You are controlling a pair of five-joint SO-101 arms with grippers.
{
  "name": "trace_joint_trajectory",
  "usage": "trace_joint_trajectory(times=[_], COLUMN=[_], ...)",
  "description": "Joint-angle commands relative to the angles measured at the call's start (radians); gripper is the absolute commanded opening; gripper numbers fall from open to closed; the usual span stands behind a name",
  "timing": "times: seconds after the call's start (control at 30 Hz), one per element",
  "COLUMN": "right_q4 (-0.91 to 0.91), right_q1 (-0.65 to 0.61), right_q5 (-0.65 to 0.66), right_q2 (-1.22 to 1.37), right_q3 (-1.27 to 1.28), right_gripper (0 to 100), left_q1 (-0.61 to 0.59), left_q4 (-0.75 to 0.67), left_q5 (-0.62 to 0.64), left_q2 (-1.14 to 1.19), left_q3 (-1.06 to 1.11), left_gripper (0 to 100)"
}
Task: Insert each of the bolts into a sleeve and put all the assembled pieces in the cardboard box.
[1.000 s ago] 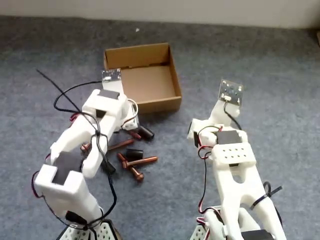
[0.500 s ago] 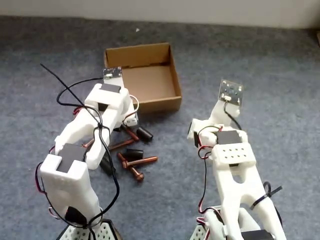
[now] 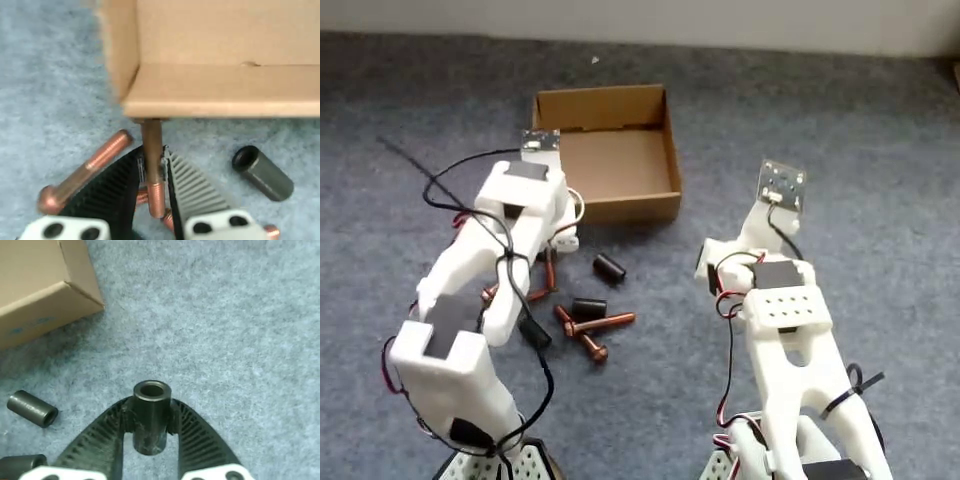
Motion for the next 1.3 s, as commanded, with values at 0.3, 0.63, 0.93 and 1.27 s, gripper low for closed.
trace_joint_trajectory(times=[0.3, 0.63, 0.93, 1.27], right_q4=[0.148, 0.171, 0.133, -0.213], right_q1=[-0.087, -0.259, -0.429, -0.579], right_q5=[0.098, 0.135, 0.15, 0.15], right_q2=[-0.05, -0.433, -0.628, -0.785], right_q3=[-0.015, 0.041, 0.087, 0.351], right_gripper=[0.6, 0.6, 0.5, 0.5], left_q1=[-0.007, -0.007, -0.002, 0.033], left_q4=[-0.003, -0.371, -0.532, -0.532], left_q5=[-0.17, -0.25, -0.245, -0.16], left_q2=[-0.713, -1.148, -1.484, -1.845], left_q3=[0.237, 0.615, 0.788, 0.857], left_gripper=[0, 0, 0, 0])
